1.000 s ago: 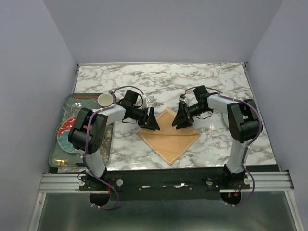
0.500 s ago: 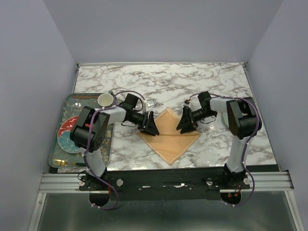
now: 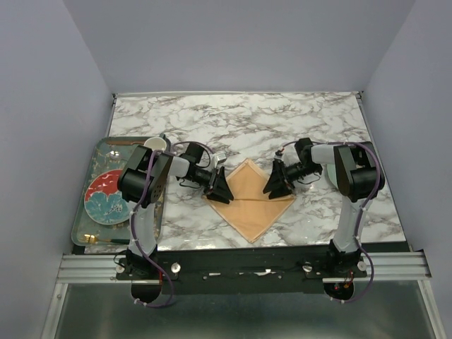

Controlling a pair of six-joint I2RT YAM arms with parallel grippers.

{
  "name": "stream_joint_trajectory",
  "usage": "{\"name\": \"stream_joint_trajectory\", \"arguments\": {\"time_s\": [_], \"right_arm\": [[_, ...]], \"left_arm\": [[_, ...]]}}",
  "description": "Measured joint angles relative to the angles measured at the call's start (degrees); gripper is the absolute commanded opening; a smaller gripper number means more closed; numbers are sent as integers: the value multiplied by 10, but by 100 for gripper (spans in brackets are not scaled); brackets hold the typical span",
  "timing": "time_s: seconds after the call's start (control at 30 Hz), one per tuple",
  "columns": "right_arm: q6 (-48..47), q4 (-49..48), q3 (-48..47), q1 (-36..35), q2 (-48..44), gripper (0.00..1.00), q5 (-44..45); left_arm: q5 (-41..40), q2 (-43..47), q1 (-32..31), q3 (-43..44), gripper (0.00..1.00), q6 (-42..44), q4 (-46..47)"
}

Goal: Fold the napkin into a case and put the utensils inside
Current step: Smooth out the upper triangle-folded napkin at the center of the board.

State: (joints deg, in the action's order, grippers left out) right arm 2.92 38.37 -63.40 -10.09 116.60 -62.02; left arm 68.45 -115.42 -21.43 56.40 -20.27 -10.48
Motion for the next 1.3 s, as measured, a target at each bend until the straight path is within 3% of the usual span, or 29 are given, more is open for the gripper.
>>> {"name": "stream_joint_trajectory", "arguments": {"time_s": [0.47,0.6,0.67,0.83,1.1,1.3], "right_arm": [[-34,42,-3,27,-3,64,14],[-52,52,-3,22,-36,68,-3],[-50,50,-3,11,-64,72,-14],[15,-4,-3,-53,-121,74,-40],[123,-116,-12,-140,-68,74,-57],[142,-149,-13,-147,-10,74,-59]], "left_arm": [[27,-11,6,10,61,-7,1],[16,43,-6,10,50,-10,-2],[13,69,-11,10,40,-18,2],[-3,106,-8,-5,22,-42,32],[-39,85,8,-22,17,-57,40],[-59,48,8,-21,11,-59,51]]}}
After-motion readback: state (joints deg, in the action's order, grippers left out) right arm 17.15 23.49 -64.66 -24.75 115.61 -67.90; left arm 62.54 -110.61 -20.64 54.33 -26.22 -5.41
